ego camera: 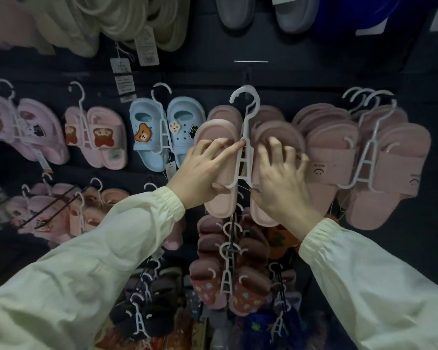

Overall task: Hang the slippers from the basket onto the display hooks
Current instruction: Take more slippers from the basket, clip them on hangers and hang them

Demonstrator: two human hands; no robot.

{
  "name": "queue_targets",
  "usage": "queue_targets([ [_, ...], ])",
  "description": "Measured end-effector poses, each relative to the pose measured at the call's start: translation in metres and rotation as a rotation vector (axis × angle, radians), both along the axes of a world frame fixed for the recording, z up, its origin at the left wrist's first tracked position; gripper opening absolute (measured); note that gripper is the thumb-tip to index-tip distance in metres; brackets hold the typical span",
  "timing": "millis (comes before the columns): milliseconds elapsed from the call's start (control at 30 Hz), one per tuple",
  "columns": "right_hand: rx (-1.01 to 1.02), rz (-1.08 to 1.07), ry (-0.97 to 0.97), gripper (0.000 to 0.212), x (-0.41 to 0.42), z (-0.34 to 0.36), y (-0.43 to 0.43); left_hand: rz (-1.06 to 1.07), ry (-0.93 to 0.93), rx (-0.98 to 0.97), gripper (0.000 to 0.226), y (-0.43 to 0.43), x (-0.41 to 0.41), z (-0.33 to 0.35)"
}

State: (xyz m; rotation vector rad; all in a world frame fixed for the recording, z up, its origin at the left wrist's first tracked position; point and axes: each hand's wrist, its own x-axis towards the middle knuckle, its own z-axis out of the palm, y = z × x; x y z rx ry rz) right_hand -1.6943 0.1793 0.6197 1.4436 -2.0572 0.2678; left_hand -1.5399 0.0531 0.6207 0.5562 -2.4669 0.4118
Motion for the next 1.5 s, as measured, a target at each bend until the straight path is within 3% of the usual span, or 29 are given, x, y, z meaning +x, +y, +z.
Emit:
queue_targets([
  [733, -0.033, -0.048, 0.003, 0.079, -0.046, -0.016, -0.073, 0.184, -0.037, 0.015, 0.121, -0.042, -0.058, -0.008],
  [900, 0.029, 0.000, -0.090, 0.092, -0.047, -0.018, -0.076, 0.204, -0.093, -0.002, 0.121, -0.045, -0.057, -0.012],
  [1300, -0.074, 0.041, -0.135, 0.091, -0.003, -0.039, -0.038, 0.228, -0.048, 0.027, 0.114, -0.018, -0.025, -0.028],
  [1500, -0.082, -0.004, -0.155, 0.103, 0.037, -0.053, -0.004, 0.191, -0.010, 0.032, 0.098, 0.021, 0.017, -0.051],
])
